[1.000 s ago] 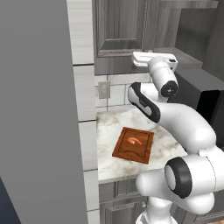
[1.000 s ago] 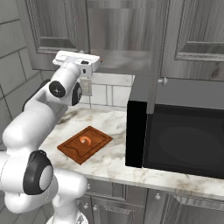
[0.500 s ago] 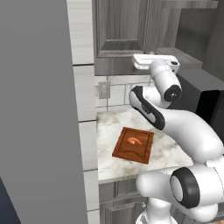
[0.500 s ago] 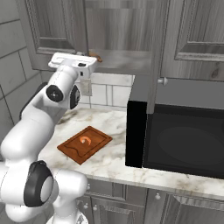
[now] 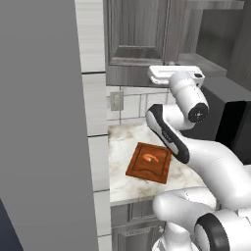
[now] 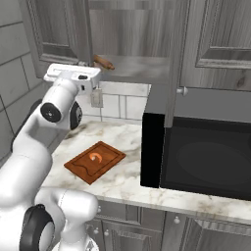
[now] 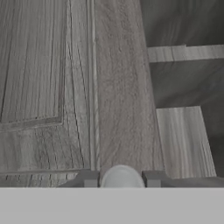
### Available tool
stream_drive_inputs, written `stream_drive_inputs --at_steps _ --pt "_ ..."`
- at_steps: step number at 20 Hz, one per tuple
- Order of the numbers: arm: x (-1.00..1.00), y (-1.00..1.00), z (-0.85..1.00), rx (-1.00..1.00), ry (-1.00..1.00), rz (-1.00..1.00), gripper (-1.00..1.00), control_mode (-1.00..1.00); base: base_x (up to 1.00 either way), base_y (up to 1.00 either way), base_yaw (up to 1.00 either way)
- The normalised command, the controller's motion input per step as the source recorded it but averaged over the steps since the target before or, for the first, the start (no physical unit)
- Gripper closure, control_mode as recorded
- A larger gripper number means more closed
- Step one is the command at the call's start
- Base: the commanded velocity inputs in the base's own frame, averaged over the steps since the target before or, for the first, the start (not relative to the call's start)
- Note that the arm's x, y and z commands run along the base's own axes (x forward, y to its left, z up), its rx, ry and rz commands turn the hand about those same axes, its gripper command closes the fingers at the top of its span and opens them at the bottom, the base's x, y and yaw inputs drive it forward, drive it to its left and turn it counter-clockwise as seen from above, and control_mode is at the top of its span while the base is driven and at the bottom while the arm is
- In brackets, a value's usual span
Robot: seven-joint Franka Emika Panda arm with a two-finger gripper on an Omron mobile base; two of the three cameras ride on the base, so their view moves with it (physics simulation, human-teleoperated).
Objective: Open the cabinet, retrieve the rolling pin, and place it next to the meat on the cutting board to prepare for tenderizing.
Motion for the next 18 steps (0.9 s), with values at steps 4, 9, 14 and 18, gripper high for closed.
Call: stream_drive_inputs --at_steps 4,9,14,18 --pt "-0.52 0.53 -0.21 0.00 0.07 0.01 1.00 -1.00 0.00 0.00 0.00" --pt "-0.56 0.56 -0.28 0.00 0.08 0.01 1.00 -1.00 0.00 0.00 0.00" --pt "-0.65 0.58 -0.34 0.00 0.07 0.03 1.00 -1.00 0.00 0.00 0.00" --pt "-0.59 0.62 -0.35 0.00 0.07 0.03 1.00 -1.00 0.00 0.00 0.00"
